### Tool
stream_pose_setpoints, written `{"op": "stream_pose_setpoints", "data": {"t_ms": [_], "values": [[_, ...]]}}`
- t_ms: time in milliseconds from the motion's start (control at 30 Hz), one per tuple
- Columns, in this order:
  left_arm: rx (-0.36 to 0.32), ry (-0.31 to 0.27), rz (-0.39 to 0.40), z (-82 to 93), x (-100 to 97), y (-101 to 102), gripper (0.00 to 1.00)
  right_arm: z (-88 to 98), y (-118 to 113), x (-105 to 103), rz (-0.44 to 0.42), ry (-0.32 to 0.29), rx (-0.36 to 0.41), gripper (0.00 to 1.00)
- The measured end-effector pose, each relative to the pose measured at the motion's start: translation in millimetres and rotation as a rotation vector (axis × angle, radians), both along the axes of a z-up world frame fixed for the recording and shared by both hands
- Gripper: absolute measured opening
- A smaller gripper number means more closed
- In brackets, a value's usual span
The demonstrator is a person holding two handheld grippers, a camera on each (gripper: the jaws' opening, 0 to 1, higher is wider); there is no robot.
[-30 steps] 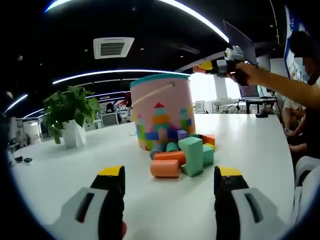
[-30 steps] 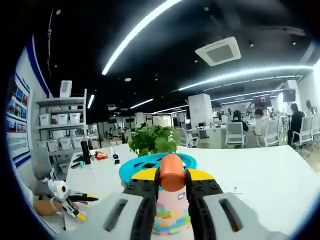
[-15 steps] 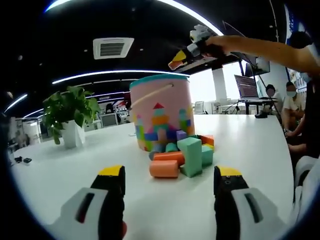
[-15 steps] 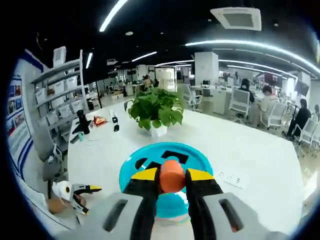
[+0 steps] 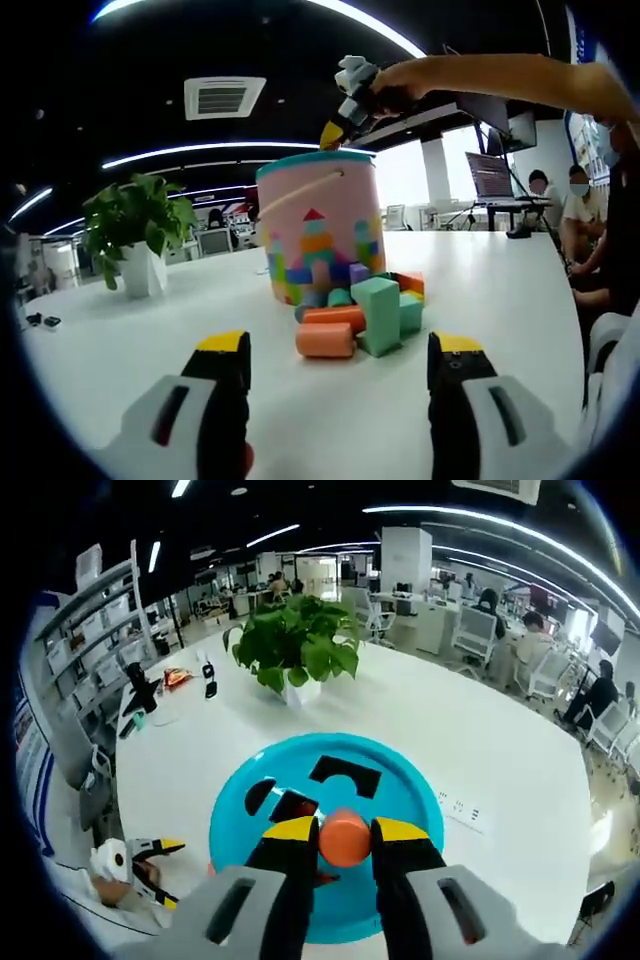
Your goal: Arrange the toys in the designated storage area by placing each visible toy with the group until no toy remains scattered across the table.
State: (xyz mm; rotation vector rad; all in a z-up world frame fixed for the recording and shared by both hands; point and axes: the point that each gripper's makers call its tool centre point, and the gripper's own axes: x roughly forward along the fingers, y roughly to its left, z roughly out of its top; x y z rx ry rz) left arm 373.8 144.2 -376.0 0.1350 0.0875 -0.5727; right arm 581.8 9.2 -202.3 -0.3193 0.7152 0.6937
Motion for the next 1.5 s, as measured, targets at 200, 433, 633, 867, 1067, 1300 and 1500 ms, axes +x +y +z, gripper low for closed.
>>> {"op": "stream_pose_setpoints", "data": {"t_ms": [200,433,633,867,1067,1300,1500], "values": [[-0.005,-0.001,-0.008,0.5,-1.1,-1,0.74,-9.0,4,-1,0.003,0.027,-0.040,0.21],[-0.007,-0.003,-0.010,1.1,-2.2,-2,0.74,-14.2,-1,4,-0.017,0.075,-0.091,0.21],[-0.008,-0.005,-0.009,1.4,-3.6,-2,0.74,-19.0,-3,13,-0.025,0.082,-0.116,0.21],[-0.008,-0.005,-0.010,1.4,-5.0,-3,0.74,-20.9,-4,9,-0.032,0.082,-0.117,0.21],[-0.010,-0.004,-0.010,1.5,-6.2,-4,0.74,-25.9,0,2,-0.022,0.097,-0.104,0.24],[-0.015,-0.001,-0.011,1.4,-7.9,-4,0.74,-8.6,4,-8,-0.005,0.027,-0.035,0.24],[-0.011,-0.001,-0.008,1.0,-9.2,-4,0.74,21.8,10,-40,0.050,-0.085,0.199,0.25]]}}
